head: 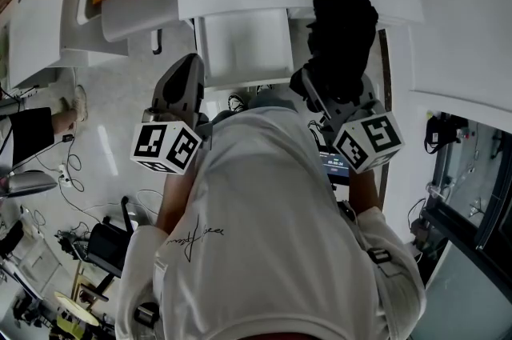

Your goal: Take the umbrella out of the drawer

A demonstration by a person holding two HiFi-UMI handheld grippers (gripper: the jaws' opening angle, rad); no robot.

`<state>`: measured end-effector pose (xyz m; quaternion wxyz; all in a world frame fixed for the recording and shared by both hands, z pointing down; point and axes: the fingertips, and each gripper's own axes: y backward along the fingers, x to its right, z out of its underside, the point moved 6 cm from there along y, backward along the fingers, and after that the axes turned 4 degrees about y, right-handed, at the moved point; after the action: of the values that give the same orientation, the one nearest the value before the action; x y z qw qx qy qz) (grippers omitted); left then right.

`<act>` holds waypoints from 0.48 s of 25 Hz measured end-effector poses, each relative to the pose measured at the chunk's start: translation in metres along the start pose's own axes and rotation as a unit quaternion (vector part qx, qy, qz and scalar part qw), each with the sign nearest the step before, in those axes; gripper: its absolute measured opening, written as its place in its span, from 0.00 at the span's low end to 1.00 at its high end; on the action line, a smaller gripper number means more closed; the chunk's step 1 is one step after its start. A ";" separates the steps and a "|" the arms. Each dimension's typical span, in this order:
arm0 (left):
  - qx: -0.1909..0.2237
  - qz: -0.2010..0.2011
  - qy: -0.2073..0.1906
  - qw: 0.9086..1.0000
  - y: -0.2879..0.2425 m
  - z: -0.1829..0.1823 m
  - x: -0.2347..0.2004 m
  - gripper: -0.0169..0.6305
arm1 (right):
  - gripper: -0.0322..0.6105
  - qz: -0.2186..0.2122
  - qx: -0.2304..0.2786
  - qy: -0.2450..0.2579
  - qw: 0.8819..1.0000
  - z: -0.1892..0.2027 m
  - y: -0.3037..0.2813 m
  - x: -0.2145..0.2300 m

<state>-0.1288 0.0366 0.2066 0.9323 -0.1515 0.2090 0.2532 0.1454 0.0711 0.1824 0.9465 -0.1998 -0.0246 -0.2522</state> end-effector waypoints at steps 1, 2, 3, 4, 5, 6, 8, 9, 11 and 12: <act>0.000 0.000 0.000 1.000 0.000 0.000 0.000 0.05 | 0.44 -0.001 0.000 0.000 1.000 -0.001 0.000 0.000; 0.000 0.000 0.000 1.000 0.000 0.000 0.001 0.05 | 0.44 -0.004 0.001 0.001 1.000 -0.001 0.001 -0.001; 0.001 0.000 0.000 1.000 0.001 -0.001 0.001 0.05 | 0.44 -0.006 0.002 0.002 1.000 -0.001 0.001 -0.001; 0.001 0.000 0.000 1.000 0.002 -0.001 0.003 0.05 | 0.44 -0.008 0.003 0.003 1.000 -0.001 0.002 -0.001; 0.002 0.001 0.001 1.000 0.002 -0.001 0.004 0.05 | 0.44 -0.009 0.003 0.004 1.000 -0.001 0.004 -0.001; 0.002 0.001 0.001 1.000 0.003 0.000 0.005 0.05 | 0.44 -0.009 0.003 0.004 1.000 -0.001 0.005 -0.001; 0.003 0.001 0.002 1.000 0.003 0.000 0.006 0.05 | 0.44 -0.010 0.003 0.004 1.000 -0.001 0.005 -0.001; 0.002 0.001 0.002 1.000 0.003 0.000 0.006 0.05 | 0.44 -0.010 0.003 0.003 1.000 -0.001 0.005 -0.001; 0.002 0.001 0.003 1.000 0.003 0.001 0.006 0.05 | 0.44 -0.011 0.003 0.003 1.000 -0.002 0.005 0.000; 0.002 0.002 0.003 1.000 0.002 0.001 0.006 0.05 | 0.44 -0.012 0.003 0.003 1.000 -0.002 0.005 0.000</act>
<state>-0.1250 0.0415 0.2041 0.9316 -0.1498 0.2128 0.2538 0.1481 0.0745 0.1790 0.9441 -0.1960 -0.0245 -0.2641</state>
